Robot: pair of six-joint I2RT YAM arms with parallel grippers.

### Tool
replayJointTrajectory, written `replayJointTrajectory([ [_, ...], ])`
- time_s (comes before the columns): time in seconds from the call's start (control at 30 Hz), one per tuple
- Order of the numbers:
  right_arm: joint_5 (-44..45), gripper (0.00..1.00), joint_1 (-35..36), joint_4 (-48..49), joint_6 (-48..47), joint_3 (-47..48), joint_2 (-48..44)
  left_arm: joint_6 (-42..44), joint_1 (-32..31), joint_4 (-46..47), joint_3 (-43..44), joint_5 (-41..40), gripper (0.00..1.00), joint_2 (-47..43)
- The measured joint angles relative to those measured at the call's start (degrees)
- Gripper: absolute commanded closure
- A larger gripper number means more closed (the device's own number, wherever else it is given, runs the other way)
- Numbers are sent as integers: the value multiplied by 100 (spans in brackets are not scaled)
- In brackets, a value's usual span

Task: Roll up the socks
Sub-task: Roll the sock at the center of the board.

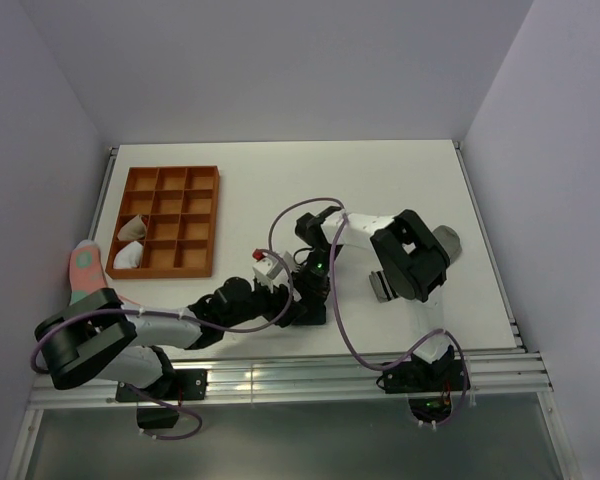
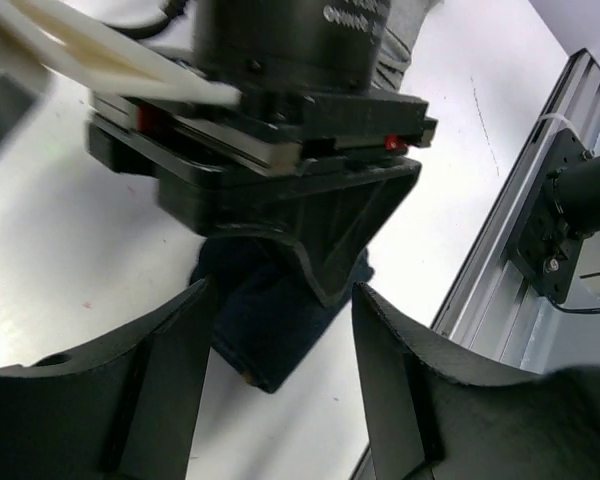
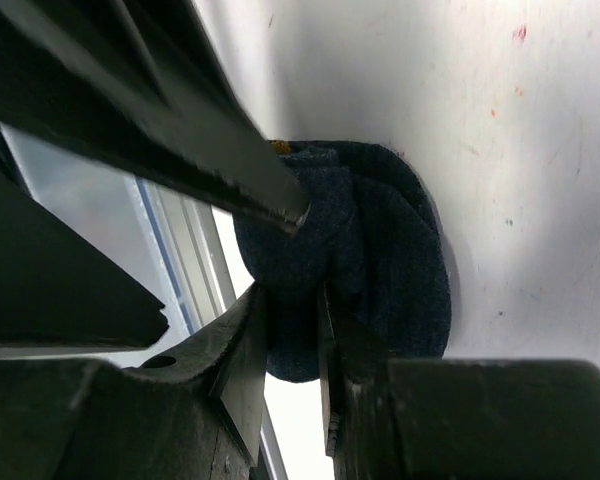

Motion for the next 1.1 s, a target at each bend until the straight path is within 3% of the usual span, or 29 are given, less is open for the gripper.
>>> replayJointTrajectory([
  [0.4,-170,78,-125,-332,-131,52,203,247,341,42,138,1032,39,398],
  [0.73,-177,78,-162,-389,-131,72,229,236,350,98,197,1156,41,734],
  [1.1,-153,77,-181,-415,-127,72,229,160,310,-153,404,1110,61,868],
])
